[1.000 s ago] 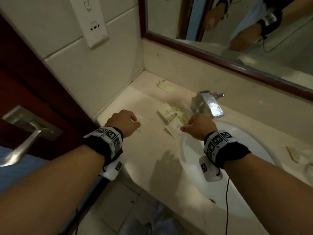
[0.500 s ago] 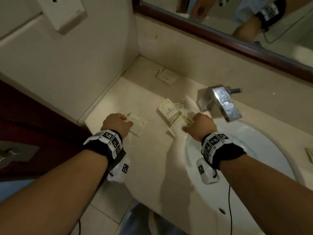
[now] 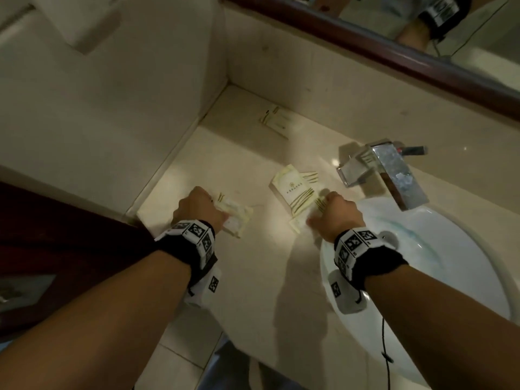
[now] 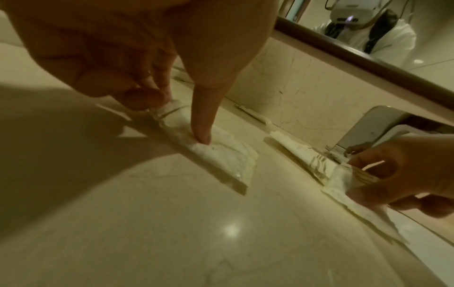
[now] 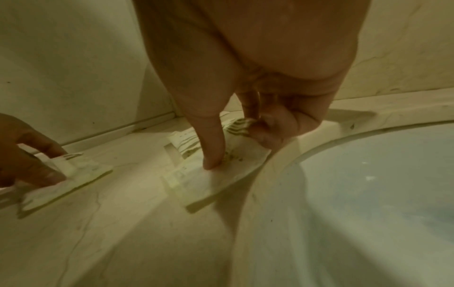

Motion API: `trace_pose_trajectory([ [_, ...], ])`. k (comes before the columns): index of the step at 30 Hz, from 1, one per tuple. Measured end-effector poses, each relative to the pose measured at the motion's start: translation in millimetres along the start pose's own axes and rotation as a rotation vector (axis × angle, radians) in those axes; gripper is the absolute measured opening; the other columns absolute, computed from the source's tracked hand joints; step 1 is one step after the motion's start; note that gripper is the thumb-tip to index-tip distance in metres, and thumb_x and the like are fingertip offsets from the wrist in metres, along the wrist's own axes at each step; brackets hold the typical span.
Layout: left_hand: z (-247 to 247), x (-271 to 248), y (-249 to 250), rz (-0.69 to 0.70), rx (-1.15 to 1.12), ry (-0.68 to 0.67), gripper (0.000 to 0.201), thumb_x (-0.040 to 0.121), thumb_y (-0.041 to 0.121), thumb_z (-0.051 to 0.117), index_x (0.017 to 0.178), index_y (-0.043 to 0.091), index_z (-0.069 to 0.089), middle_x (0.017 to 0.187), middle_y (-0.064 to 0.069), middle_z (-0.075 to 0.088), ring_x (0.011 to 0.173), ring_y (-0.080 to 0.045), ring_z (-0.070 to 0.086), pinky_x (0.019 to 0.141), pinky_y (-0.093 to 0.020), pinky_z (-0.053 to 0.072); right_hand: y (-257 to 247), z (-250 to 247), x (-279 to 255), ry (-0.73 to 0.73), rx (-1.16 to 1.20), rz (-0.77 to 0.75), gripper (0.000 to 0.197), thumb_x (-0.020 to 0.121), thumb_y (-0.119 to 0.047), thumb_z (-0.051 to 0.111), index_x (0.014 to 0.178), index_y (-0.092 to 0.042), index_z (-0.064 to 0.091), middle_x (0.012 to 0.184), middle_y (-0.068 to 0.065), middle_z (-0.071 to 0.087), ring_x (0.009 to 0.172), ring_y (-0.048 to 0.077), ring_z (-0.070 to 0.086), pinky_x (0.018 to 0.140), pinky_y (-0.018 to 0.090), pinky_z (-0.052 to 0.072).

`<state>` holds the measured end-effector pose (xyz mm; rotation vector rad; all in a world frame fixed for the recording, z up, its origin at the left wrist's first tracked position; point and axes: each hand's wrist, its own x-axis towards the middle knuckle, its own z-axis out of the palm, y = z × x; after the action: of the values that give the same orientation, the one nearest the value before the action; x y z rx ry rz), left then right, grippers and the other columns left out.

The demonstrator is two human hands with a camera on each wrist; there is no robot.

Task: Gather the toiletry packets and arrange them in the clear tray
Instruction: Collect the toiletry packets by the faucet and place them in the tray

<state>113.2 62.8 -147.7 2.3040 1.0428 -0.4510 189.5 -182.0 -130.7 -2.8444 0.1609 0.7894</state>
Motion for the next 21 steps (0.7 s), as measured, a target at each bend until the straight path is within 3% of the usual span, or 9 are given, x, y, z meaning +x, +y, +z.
trace_pose_trajectory([
  [2,-1.4,0.7,2.4,0.009,-0.011,-0.028,0.019,0.073,0.029,0.080,0.074,0.016,0.066,0.085,-0.009,0.072,0.074,-0.029,0.066,0.062,-0.027,0.046,-0.3,1.8,1.1,0.011,-0.013,0.026,0.039,0.082,-0.036,0.064,0.115,-0.017,0.056,0.103,0.008,0.064,0.099,0.031,0.064,0.084,0.036,0.052],
  [5,-0.7,0.1,4.7,0.022,-0.068,-0.059,0.034,0.077,0.021,0.076,0.054,0.018,0.052,0.060,-0.001,0.056,0.058,-0.023,0.057,0.047,-0.022,0.032,2.5,1.8,1.0,-0.004,0.047,0.074,0.042,0.085,-0.043,0.065,0.113,-0.013,0.057,0.102,0.009,0.060,0.103,0.034,0.062,0.087,0.037,0.051],
  [8,-2.1,-3.2,14.0,0.089,-0.120,-0.130,0.023,0.079,0.022,0.074,0.062,0.018,0.059,0.068,-0.003,0.064,0.062,-0.022,0.060,0.052,-0.022,0.041,6.5,-1.6,-0.3,-0.043,0.129,0.067,0.050,0.078,-0.050,0.068,0.110,-0.013,0.062,0.105,0.011,0.067,0.097,0.033,0.064,0.085,0.038,0.055],
  [10,-4.0,-5.7,24.7,0.144,-0.163,-0.213,0.006,0.081,0.022,0.074,0.081,0.017,0.071,0.088,-0.007,0.072,0.082,-0.027,0.067,0.069,-0.027,0.052,11.3,-8.3,-3.6,-0.063,0.173,0.028,0.049,0.074,-0.053,0.068,0.106,-0.016,0.067,0.101,0.010,0.070,0.093,0.029,0.066,0.082,0.035,0.055],
  [13,-5.4,-12.4,43.3,0.206,-0.222,-0.263,0.024,0.081,0.021,0.074,0.104,0.016,0.073,0.101,-0.006,0.072,0.097,-0.028,0.067,0.081,-0.027,0.050,21.0,-23.2,-13.0,-0.066,0.289,-0.060,0.032,0.076,-0.046,0.074,0.092,-0.019,0.075,0.091,0.004,0.074,0.089,0.022,0.068,0.079,0.030,0.054],
  [16,-3.2,-23.4,63.3,0.303,-0.303,-0.321,0.021,0.079,0.025,0.076,0.099,0.021,0.073,0.099,-0.002,0.073,0.097,-0.027,0.068,0.088,-0.031,0.053,30.2,-39.1,-27.1,-0.087,0.478,-0.150,0.025,0.075,-0.040,0.078,0.081,-0.015,0.077,0.084,0.004,0.075,0.086,0.020,0.069,0.085,0.035,0.055],
  [17,-2.4,-28.9,70.4,0.343,-0.326,-0.352,0.021,0.076,0.029,0.076,0.095,0.022,0.073,0.097,-0.001,0.074,0.095,-0.026,0.069,0.087,-0.034,0.053,34.5,-43.1,-31.9,-0.088,0.549,-0.173,0.030,0.073,-0.041,0.078,0.079,-0.013,0.076,0.083,0.006,0.075,0.084,0.020,0.070,0.088,0.040,0.056],
  [19,1.3,-39.4,82.9,0.413,-0.374,-0.421,0.034,0.075,0.033,0.076,0.105,0.016,0.074,0.100,-0.003,0.074,0.090,-0.023,0.068,0.082,-0.034,0.054,45.0,-49.5,-42.3,-0.085,0.666,-0.197,0.029,0.075,-0.037,0.080,0.079,-0.009,0.076,0.083,0.009,0.075,0.081,0.017,0.069,0.091,0.043,0.055],
  [21,6.1,-52.8,95.2,0.489,-0.419,-0.486,0.025,0.087,0.022,0.073,0.104,0.004,0.071,0.087,-0.001,0.067,0.078,-0.016,0.061,0.069,-0.029,0.051,55.9,-53.1,-53.1,-0.099,0.747,-0.200,0.023,0.077,-0.033,0.082,0.081,-0.011,0.077,0.082,0.003,0.076,0.081,0.014,0.070,0.092,0.039,0.054],
])
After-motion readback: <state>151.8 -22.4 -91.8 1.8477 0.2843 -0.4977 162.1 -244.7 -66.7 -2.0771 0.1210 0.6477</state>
